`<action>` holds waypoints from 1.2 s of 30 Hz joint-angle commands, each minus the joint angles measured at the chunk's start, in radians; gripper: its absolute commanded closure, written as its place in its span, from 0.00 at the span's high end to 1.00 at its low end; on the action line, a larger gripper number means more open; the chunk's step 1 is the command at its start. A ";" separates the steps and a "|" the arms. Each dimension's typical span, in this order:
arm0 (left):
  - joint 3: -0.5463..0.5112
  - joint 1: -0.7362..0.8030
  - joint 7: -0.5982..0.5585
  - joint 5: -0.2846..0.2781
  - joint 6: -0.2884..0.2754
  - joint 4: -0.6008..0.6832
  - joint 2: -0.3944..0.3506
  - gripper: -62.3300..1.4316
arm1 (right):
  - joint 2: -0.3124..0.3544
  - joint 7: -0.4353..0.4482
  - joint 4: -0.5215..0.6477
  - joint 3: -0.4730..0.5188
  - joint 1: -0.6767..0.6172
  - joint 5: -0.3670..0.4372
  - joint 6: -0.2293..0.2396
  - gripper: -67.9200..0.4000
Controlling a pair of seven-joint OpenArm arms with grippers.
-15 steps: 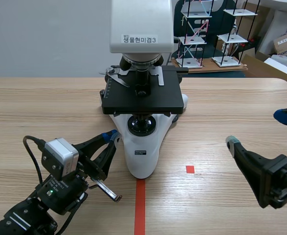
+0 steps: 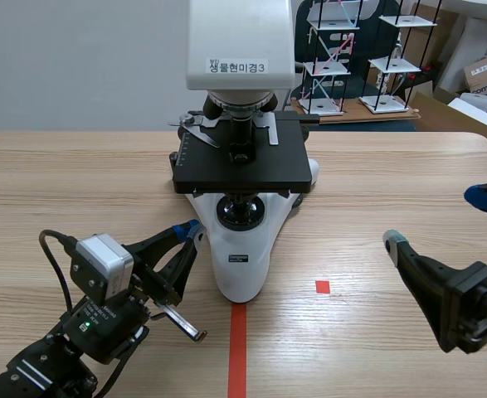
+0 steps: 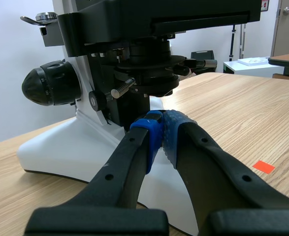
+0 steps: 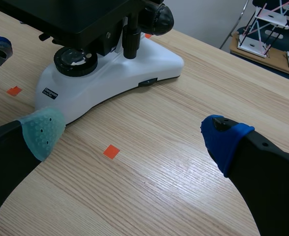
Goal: Return to the home posture
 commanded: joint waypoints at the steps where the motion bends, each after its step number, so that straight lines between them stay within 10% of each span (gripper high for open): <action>1: -0.003 -0.005 -0.011 -0.010 0.002 0.013 -0.006 0.05 | 0.005 0.011 0.004 0.002 0.011 0.007 0.000 0.89; 21: -0.018 0.044 0.077 -0.013 0.000 0.052 -0.024 0.05 | 0.005 0.011 0.004 0.002 0.011 0.006 -0.001 0.89; 36: -0.321 0.443 0.575 -0.009 -0.126 0.769 -0.028 0.05 | 0.005 0.011 0.004 0.002 0.011 0.007 0.000 0.89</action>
